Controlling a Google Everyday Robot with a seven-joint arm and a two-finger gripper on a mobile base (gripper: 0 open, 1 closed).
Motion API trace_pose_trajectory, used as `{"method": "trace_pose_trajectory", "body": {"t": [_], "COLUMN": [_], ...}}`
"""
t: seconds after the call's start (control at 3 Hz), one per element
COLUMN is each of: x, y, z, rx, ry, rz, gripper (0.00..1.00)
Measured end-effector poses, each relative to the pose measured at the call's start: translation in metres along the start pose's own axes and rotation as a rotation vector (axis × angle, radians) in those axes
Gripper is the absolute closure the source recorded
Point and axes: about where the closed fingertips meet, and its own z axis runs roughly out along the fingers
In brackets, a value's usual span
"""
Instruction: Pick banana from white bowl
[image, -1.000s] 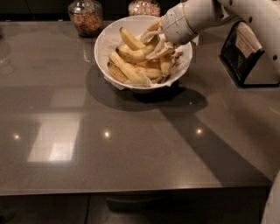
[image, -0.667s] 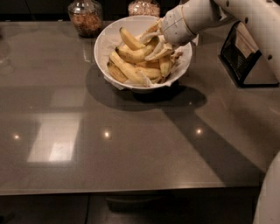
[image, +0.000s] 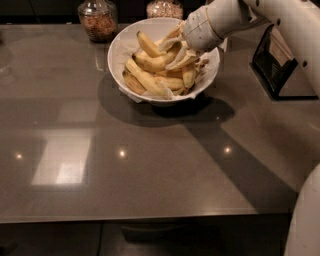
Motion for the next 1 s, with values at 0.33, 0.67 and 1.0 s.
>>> {"method": "trace_pose_trajectory", "body": {"t": [0.33,0.67,1.0], "x": [-0.001,-0.006,-0.012], "y": [0.000,0.004,0.012], "z": [0.001,0.008,0.016], "rx": [-0.012,-0.048,-0.104], "ry": [0.000,0.020,0.076], "rz": [-0.002,-0.030,-0.075], "gripper": [0.58,0.58,0.57]}}
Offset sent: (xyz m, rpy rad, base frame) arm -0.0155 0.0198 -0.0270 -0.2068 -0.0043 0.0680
